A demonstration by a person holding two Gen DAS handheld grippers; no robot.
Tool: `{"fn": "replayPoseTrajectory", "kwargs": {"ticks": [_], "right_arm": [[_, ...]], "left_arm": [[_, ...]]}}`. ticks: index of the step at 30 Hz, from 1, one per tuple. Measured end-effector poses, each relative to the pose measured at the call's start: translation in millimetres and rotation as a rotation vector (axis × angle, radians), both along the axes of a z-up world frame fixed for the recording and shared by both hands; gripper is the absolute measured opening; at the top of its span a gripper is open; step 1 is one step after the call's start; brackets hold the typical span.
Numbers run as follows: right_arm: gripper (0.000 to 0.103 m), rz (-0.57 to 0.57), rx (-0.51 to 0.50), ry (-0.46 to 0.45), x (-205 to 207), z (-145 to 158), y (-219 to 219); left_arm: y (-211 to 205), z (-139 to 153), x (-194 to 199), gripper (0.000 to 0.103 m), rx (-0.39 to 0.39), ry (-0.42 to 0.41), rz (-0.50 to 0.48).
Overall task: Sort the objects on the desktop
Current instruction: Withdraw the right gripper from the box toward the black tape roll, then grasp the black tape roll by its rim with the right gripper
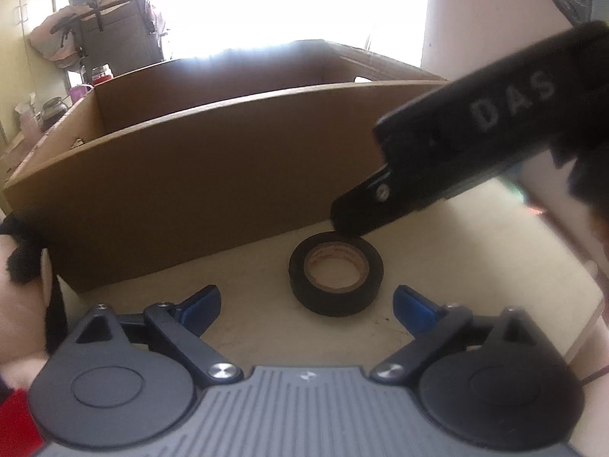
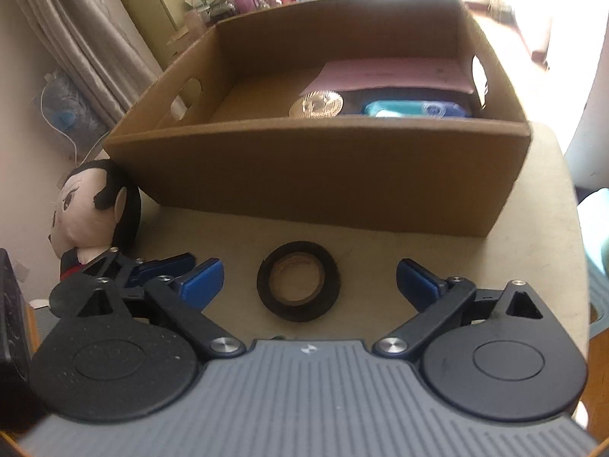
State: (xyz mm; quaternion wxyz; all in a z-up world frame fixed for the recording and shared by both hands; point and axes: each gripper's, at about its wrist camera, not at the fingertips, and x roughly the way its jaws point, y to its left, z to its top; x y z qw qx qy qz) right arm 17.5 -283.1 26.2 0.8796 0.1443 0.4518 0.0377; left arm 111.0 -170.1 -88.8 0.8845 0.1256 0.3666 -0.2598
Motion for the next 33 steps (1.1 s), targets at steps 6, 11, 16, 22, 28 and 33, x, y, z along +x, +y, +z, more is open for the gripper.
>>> {"fn": "replayPoseTrajectory", "kwargs": {"ticks": [6,11,16,22,28,33], "right_arm": [[0.074,0.023,0.037,0.064,17,-19,1],[0.059,0.032,0.047,0.107,27,-30,2],[0.050,0.027,0.070,0.133,32,-37,2],[0.043,0.028,0.074,0.157,33,-44,2],[0.038,0.036,0.089,0.174,25,-43,4],[0.038,0.083,0.082,0.190,10,-43,17]], "left_arm": [[-5,-8,5,0.078,0.001,0.013,-0.029],[-9,-13,3,0.068,-0.001,0.024,-0.069],[-12,-16,1,0.061,-0.007,0.030,-0.097],[-12,-17,-6,0.061,-0.002,0.023,-0.104],[-5,-16,-24,0.061,0.018,0.034,-0.127],[9,-18,-54,0.059,0.055,0.022,-0.169]]}}
